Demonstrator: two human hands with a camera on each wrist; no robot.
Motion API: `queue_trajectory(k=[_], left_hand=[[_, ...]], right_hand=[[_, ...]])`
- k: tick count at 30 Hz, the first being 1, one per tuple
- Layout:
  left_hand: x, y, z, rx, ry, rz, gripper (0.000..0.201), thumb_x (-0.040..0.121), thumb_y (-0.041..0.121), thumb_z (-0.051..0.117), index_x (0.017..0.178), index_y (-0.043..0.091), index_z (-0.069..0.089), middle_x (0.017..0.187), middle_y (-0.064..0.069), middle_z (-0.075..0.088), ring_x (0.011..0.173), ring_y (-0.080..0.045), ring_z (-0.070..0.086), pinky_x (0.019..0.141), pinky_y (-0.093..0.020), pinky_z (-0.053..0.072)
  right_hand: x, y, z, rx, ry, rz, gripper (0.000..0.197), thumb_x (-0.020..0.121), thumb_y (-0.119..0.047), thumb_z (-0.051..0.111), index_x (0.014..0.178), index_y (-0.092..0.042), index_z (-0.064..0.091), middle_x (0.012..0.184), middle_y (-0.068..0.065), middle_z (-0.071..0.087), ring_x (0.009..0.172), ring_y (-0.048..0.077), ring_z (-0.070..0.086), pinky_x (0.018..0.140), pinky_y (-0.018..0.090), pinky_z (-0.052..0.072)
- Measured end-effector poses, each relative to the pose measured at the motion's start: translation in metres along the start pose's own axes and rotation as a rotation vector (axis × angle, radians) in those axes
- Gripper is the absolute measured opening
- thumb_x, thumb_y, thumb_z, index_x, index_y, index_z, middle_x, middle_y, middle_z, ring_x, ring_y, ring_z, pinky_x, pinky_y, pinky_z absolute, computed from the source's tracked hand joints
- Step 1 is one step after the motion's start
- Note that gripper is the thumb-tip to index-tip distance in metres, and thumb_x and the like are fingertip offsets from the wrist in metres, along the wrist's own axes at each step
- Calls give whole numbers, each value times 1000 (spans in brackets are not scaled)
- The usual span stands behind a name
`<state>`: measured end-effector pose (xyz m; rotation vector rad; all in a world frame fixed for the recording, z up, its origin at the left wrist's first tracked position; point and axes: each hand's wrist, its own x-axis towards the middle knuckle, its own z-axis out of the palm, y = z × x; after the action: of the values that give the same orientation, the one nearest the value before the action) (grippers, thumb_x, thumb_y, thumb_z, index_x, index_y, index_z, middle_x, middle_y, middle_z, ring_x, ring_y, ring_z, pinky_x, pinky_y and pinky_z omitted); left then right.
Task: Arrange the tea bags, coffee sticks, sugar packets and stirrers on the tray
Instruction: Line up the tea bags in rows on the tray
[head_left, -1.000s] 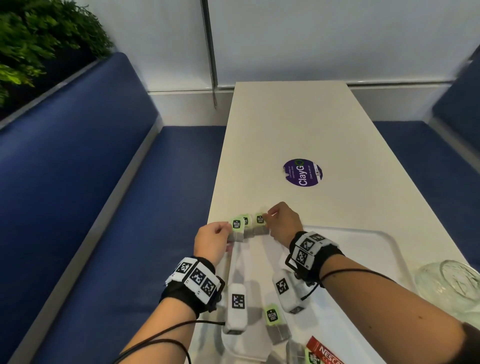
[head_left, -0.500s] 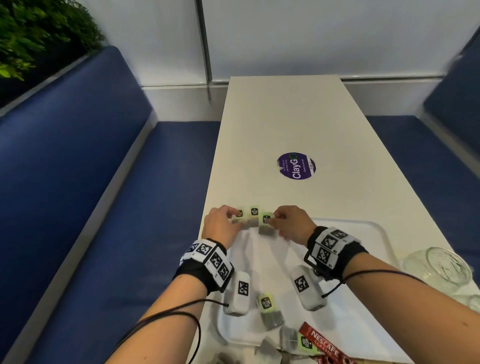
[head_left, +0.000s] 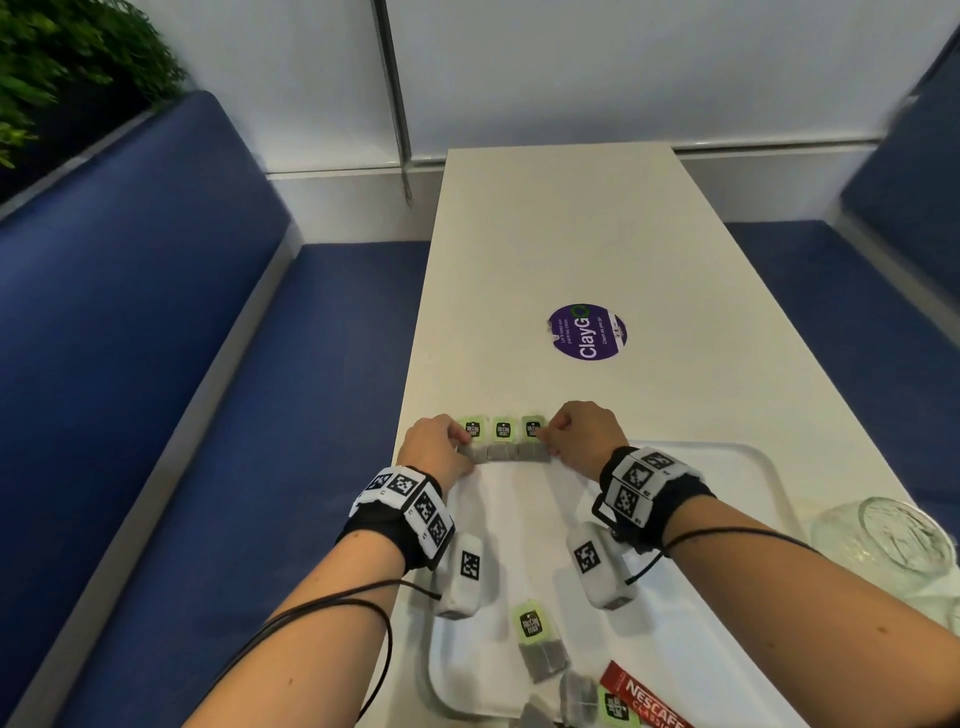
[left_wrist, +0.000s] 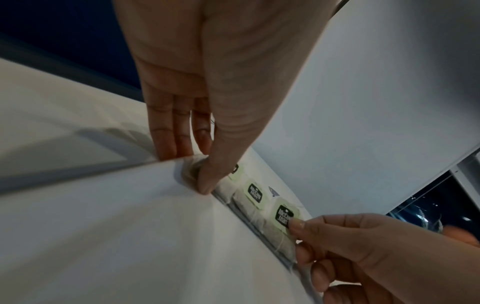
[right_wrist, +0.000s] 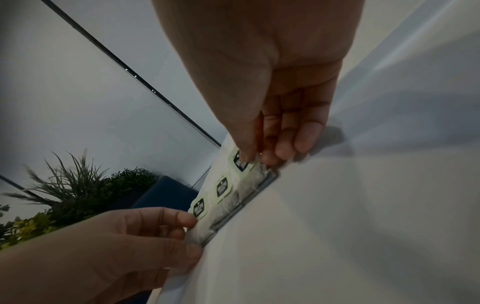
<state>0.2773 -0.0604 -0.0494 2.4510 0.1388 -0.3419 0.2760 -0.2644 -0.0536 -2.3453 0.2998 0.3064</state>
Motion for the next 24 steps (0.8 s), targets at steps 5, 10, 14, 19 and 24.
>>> queue_trajectory(k=[5, 10, 14, 19, 24], left_hand=[[-9, 2, -4, 8, -16, 13, 29, 77, 10, 76, 102, 22, 66, 111, 0, 59, 94, -16, 57, 75, -26, 45], [-64, 5, -5, 196, -32, 174, 31, 82, 24, 73, 110, 27, 61, 114, 5, 54, 107, -17, 54, 84, -33, 48], [-114, 2, 11, 263, -302, 238, 47, 73, 49, 79, 111, 31, 60, 103, 11, 57, 91, -11, 57, 74, -28, 45], [-143, -1, 29, 374, -409, 257, 72, 63, 53, 85, 122, 27, 52, 109, 7, 58, 97, -14, 58, 76, -29, 44], [-146, 2, 32, 325, -448, 228, 48, 65, 37, 89, 102, 19, 64, 99, 4, 64, 92, -15, 60, 76, -25, 46]], right_hand=[[-7, 1, 3, 6, 50, 41, 29, 85, -41, 69, 95, -19, 53, 93, 2, 65, 87, 22, 61, 71, 32, 47], [-63, 4, -3, 24, -93, -135, 29, 80, -32, 76, 100, -20, 60, 85, -5, 64, 78, 12, 59, 65, 23, 42], [-111, 12, -2, -85, -384, -234, 23, 78, -28, 78, 97, -23, 68, 85, -9, 66, 69, 0, 54, 68, 17, 43], [-139, 21, 0, -157, -418, -237, 23, 80, -23, 75, 102, -22, 67, 92, -5, 69, 73, 2, 55, 71, 19, 44], [-162, 27, 7, -151, -383, -214, 34, 79, -29, 76, 110, -20, 65, 100, -4, 67, 85, 10, 59, 73, 21, 43]])
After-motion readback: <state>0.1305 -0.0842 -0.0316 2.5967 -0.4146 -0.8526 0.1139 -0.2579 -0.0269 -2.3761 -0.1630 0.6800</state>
